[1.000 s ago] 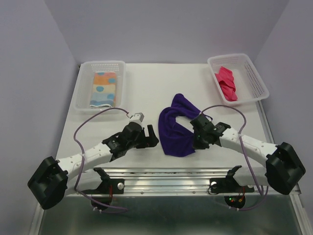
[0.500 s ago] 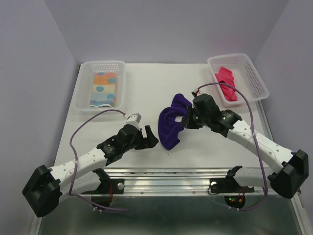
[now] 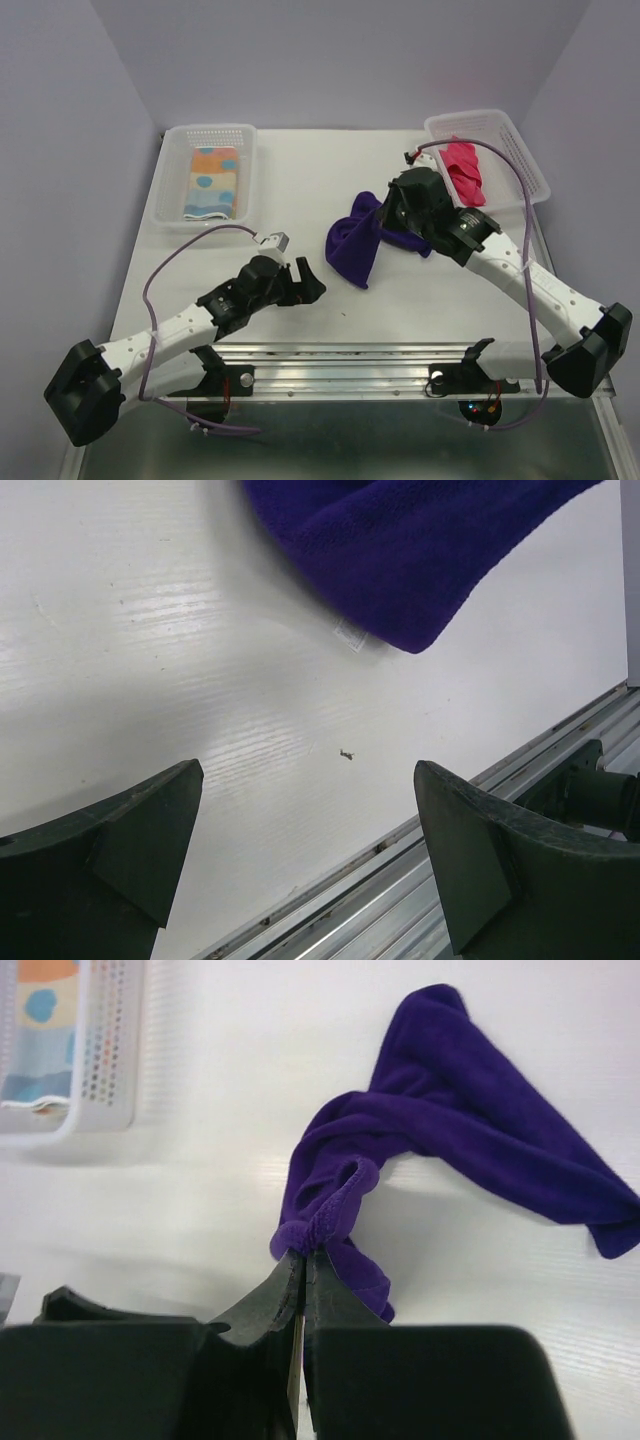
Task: Fold and stack the towels
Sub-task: Flatten out the crumpled towel
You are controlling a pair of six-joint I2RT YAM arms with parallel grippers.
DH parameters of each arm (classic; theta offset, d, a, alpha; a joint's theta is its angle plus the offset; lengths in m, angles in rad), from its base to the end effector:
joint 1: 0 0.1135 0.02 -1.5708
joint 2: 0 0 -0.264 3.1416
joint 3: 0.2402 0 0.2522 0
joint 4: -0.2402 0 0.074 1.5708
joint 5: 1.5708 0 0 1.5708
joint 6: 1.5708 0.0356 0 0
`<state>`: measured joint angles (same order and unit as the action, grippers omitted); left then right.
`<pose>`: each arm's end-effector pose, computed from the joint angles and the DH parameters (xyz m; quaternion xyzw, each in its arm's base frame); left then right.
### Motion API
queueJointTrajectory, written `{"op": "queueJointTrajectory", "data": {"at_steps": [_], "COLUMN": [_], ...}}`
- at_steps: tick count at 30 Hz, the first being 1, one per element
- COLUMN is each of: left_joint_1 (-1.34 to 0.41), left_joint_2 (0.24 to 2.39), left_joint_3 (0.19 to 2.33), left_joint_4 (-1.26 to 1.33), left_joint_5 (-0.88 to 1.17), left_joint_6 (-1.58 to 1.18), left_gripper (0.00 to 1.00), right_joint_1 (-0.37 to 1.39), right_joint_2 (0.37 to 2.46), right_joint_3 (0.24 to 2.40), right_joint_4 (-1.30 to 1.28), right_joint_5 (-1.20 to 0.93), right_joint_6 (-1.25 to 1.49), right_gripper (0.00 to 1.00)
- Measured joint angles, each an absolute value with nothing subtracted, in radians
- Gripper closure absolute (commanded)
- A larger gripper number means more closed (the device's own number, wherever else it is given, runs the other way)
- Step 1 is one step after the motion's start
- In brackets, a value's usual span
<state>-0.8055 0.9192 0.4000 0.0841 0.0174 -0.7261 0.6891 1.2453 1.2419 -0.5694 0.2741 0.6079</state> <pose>0.1393 -0.1459 0.2078 0.0381 0.8422 -0.3780 0.3826 0.2159 0.1653 0.3641 0.0300 0.8718 0.1907 0.4503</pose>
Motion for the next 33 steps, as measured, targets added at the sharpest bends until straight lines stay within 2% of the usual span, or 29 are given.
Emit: {"op": "queueJointTrajectory", "data": {"at_steps": [10, 18, 25, 33], "left_joint_1": [-0.815, -0.838, -0.855, -0.859], "left_joint_2": [1.066, 1.218, 1.341, 1.375], "left_joint_3": [0.412, 0.505, 0.603, 0.642], "left_joint_4": [0.134, 0.175, 0.192, 0.198], "left_joint_5": [0.026, 0.026, 0.025, 0.023], "left_joint_6": [-0.711, -0.686, -0.659, -0.646], "left_gripper": [0.01, 0.01, 0.01, 0.01], "right_joint_1": [0.549, 0.405, 0.301, 0.306], "right_joint_2": [1.453, 1.488, 1.567, 1.544], "right_joint_3": [1.293, 1.315, 1.382, 1.411], "right_joint_4": [-0.484, -0.433, -0.411, -0.369], "right_joint_5": [0.375, 0.362, 0.285, -0.031], "right_joint_6": [0.568, 0.545, 0.527, 0.55], "right_gripper": [0.99, 0.99, 0.99, 0.99]}}
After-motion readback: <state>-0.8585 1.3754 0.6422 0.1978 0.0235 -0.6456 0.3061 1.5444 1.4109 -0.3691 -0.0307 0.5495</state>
